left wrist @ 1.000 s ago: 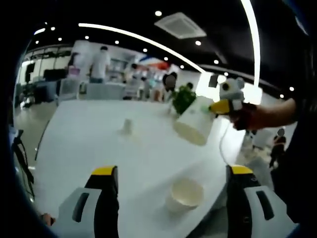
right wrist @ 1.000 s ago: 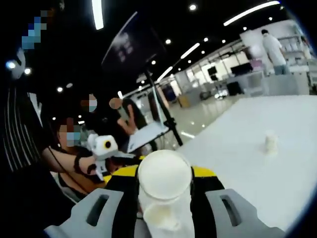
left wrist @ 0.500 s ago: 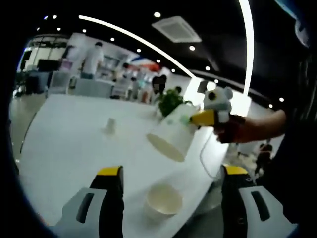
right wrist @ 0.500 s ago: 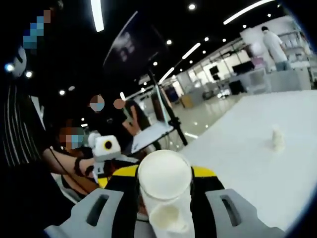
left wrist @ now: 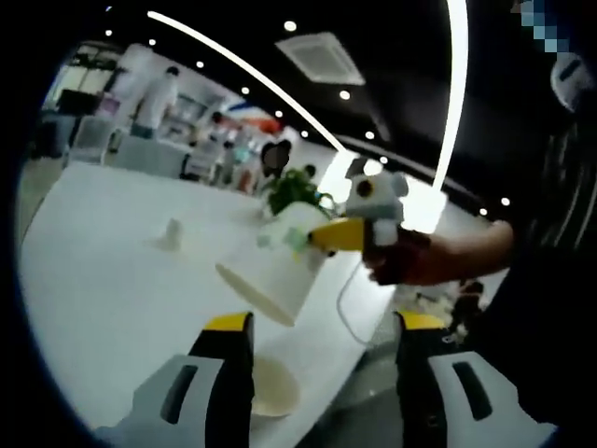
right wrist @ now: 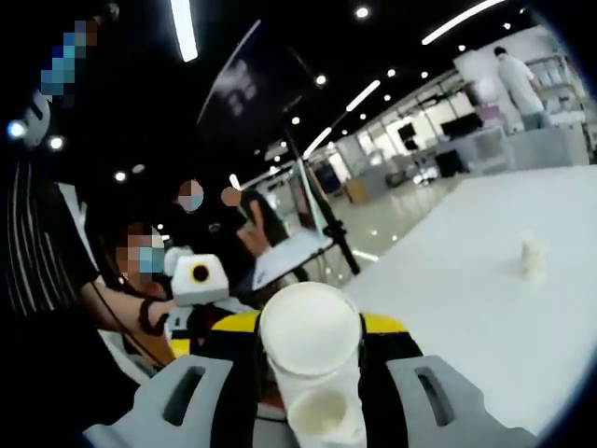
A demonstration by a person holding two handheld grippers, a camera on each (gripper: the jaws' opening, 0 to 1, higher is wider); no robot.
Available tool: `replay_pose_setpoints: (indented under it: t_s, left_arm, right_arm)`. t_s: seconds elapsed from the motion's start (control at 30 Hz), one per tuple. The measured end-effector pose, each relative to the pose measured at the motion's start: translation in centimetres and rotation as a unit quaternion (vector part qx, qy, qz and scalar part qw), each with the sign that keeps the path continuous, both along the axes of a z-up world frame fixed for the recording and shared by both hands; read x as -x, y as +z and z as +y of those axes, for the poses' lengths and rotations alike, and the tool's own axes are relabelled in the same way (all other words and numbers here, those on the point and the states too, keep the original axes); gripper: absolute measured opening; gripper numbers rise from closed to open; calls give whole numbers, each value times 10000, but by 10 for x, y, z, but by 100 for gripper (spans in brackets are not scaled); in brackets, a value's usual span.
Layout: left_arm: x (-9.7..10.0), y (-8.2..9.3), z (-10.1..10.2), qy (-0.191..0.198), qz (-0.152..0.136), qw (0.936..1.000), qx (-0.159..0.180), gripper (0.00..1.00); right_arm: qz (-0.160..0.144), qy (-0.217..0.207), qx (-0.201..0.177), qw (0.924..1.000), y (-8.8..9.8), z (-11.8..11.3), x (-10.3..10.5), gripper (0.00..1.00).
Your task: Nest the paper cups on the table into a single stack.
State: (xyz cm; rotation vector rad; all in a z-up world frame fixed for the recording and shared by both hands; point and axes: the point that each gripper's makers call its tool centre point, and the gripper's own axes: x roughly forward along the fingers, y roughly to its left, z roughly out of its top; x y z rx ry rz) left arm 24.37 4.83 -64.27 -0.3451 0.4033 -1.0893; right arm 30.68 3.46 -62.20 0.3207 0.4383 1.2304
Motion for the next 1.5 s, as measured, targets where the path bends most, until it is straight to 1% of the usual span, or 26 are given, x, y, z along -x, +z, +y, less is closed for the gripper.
replay_pose_setpoints:
  t_s: [0.1, 0.2, 0.3, 0.37, 0.4, 0.5, 0.57, 0.63, 0.73, 0.83, 0.9, 0.97, 1.17, 1.23, 1.33, 1.4, 1.5]
  left_arm:
    - [1, -1, 0, -48, 77, 10000, 32, 54]
    - [-2, 2, 3, 19, 10, 10000, 75, 54]
    - [-5, 11, 2, 56, -16, 9996, 272, 51]
    - [-7, 13, 2, 80, -4, 9993, 368, 49]
    - [-8, 16, 3, 103, -3, 9990, 442, 47]
    - [-9, 21, 3, 115, 70, 9974, 712, 41]
    - [-9, 20, 3, 108, 52, 9977, 667, 37]
    - [-8, 20, 2, 68, -30, 9980, 621, 35]
    - [-8, 19, 1, -16, 36, 9982, 594, 32]
    - [-9, 21, 3, 0, 44, 9979, 643, 28]
    - [-9, 21, 3, 4, 112, 9978, 656, 26]
    - [-9, 21, 3, 20, 147, 9976, 683, 21]
    - [-9, 24, 6, 14, 127, 9972, 733, 11]
    - [-9, 23, 7, 8, 110, 9977, 674, 9]
    - [-7, 25, 8, -22, 123, 9974, 717, 8]
    - [-5, 24, 8, -59, 259, 9969, 745, 8]
    - [-4, 27, 8, -111, 258, 9967, 762, 6]
  right_arm:
    - [54, 15, -24, 10000, -2, 1, 3, 36]
    - [121, 48, -104, 9999, -2, 2, 6, 36]
    - [181, 78, -127, 9997, -4, 2, 9, 36]
    - [238, 42, -273, 9993, -3, 0, 9, 36]
    - [321, 50, -365, 9988, -2, 0, 10, 36]
    - [429, 46, -531, 9977, -2, -2, 11, 36]
    - [492, 49, -595, 9970, -2, -2, 12, 36]
    - [521, 44, -692, 9962, -1, -3, 14, 36]
    - [551, 54, -732, 9958, -1, -4, 15, 36]
    - [557, 79, -758, 9955, -1, -4, 18, 36]
    - [548, 91, -774, 9955, -1, -4, 18, 36]
    - [531, 113, -820, 9952, 1, -4, 20, 36]
    - [550, 190, -949, 9938, 3, -2, 25, 36]
    - [535, 234, -947, 9938, 3, -1, 27, 36]
    - [485, 286, -968, 9937, 3, -1, 30, 36]
    - [490, 318, -985, 9934, 3, 0, 31, 36]
    - [482, 363, -1057, 9926, 4, 0, 33, 37]
